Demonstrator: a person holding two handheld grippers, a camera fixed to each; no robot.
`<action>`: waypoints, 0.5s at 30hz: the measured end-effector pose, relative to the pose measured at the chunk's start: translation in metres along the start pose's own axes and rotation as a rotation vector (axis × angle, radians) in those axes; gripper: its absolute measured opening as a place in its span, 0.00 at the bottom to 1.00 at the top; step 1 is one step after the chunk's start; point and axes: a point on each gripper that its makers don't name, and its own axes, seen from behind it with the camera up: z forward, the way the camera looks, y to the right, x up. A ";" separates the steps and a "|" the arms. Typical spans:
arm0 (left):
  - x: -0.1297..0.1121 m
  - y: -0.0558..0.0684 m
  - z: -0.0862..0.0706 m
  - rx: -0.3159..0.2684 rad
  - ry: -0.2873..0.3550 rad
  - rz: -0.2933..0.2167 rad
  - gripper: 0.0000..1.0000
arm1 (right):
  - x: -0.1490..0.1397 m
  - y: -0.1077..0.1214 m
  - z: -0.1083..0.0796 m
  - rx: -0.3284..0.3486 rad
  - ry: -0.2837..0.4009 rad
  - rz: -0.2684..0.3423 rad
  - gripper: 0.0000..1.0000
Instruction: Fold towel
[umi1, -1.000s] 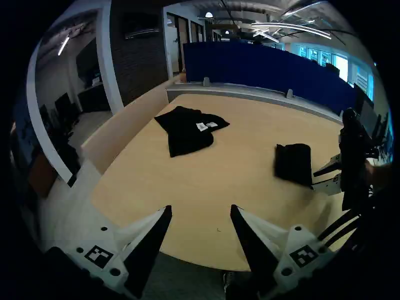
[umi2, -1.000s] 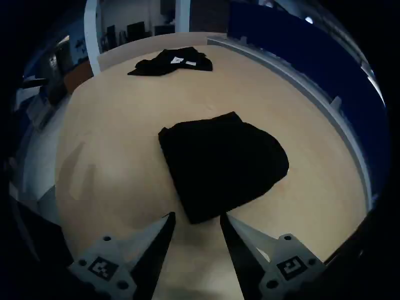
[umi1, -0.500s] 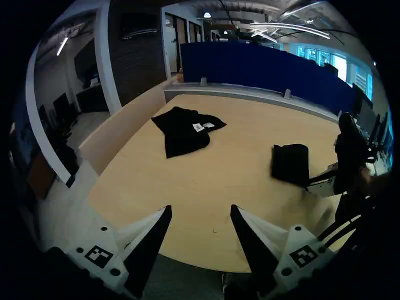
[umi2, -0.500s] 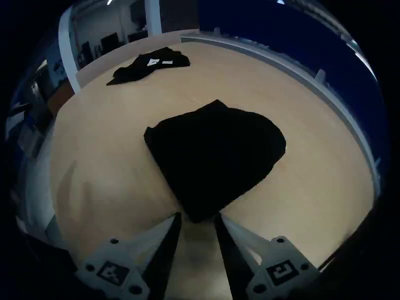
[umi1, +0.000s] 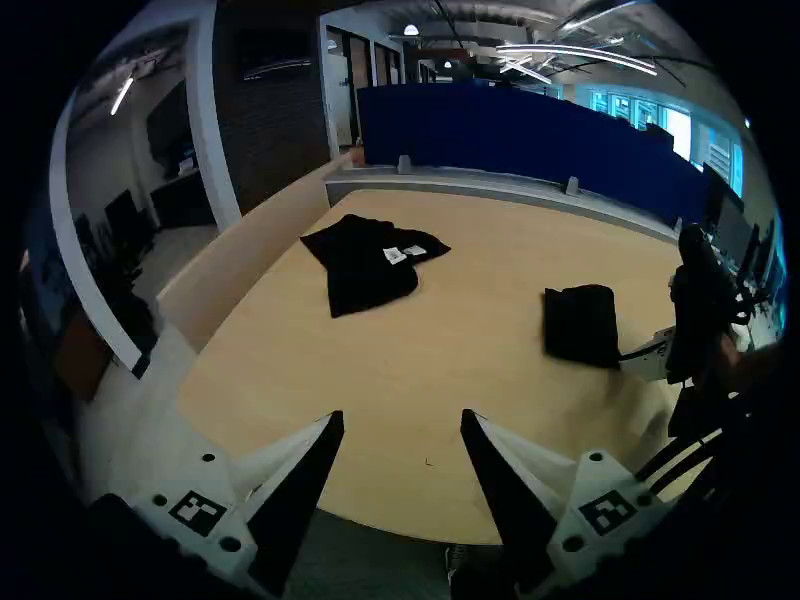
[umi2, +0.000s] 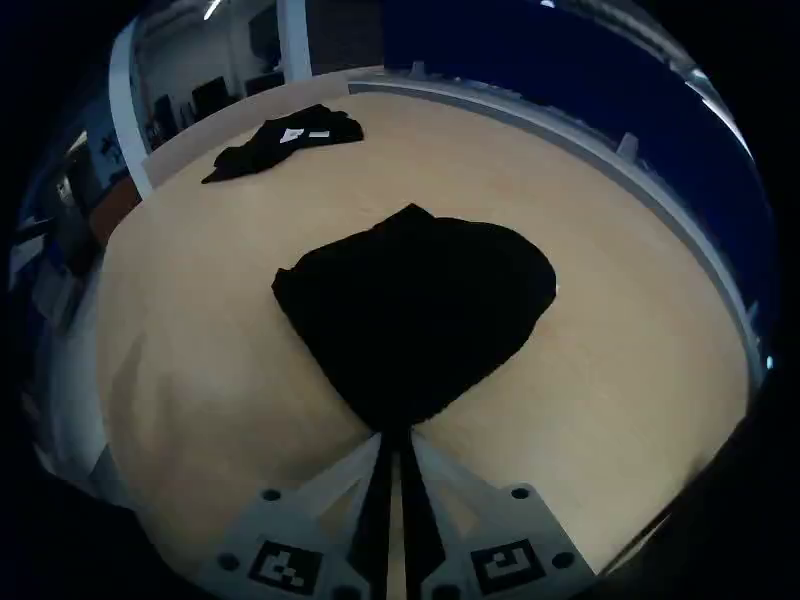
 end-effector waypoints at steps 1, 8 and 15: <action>0.001 0.001 0.000 -0.003 0.001 0.003 0.86 | 0.002 0.000 -0.001 0.004 0.008 0.001 0.04; 0.008 0.008 0.002 -0.025 0.012 0.011 0.86 | 0.028 0.005 -0.020 0.016 0.079 -0.011 0.04; 0.021 0.014 0.003 -0.048 0.035 0.016 0.86 | 0.067 0.014 -0.049 0.017 0.155 -0.042 0.04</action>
